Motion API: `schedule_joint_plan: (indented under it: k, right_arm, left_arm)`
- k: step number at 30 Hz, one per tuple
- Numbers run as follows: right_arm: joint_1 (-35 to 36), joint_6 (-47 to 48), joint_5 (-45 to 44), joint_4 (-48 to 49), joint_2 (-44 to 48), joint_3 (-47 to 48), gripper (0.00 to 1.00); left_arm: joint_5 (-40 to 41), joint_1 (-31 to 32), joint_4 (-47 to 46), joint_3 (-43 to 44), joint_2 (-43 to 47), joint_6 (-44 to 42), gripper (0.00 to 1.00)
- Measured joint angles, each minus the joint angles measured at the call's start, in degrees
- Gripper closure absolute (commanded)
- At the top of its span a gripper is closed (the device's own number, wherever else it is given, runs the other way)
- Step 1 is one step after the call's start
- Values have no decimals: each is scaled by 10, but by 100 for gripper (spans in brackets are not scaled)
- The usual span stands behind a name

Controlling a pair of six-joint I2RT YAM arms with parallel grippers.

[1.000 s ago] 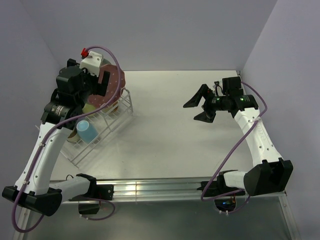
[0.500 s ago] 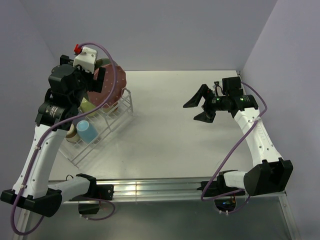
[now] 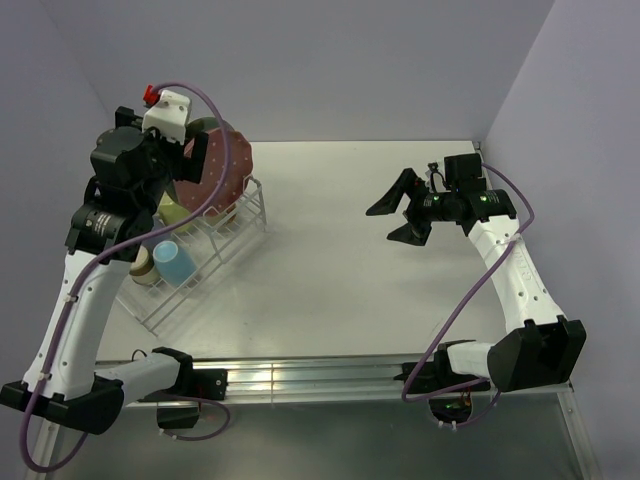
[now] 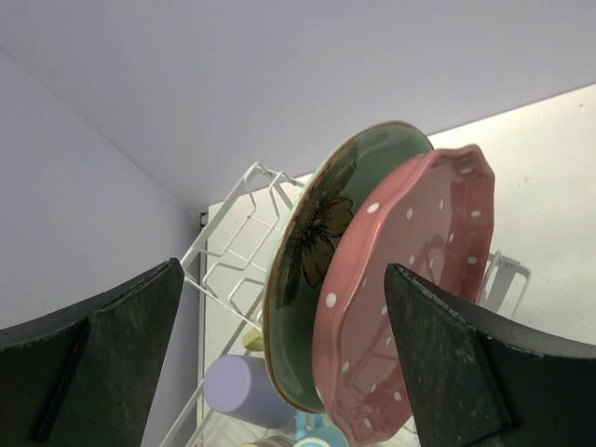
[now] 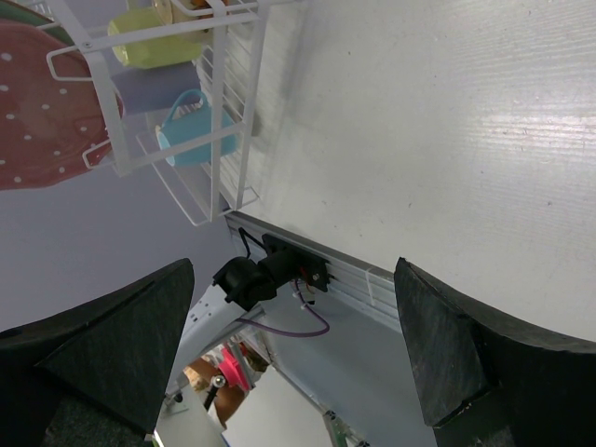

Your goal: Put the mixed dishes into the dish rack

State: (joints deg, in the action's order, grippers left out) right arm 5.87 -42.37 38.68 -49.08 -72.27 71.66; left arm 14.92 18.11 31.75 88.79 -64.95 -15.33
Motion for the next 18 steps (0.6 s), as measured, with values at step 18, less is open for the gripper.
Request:
schedule_joint_plan:
  k: [18]
  right_arm:
    - [14, 12, -7, -9, -11, 15, 3]
  left_arm:
    - [-67, 2, 6, 74, 36, 77, 1]
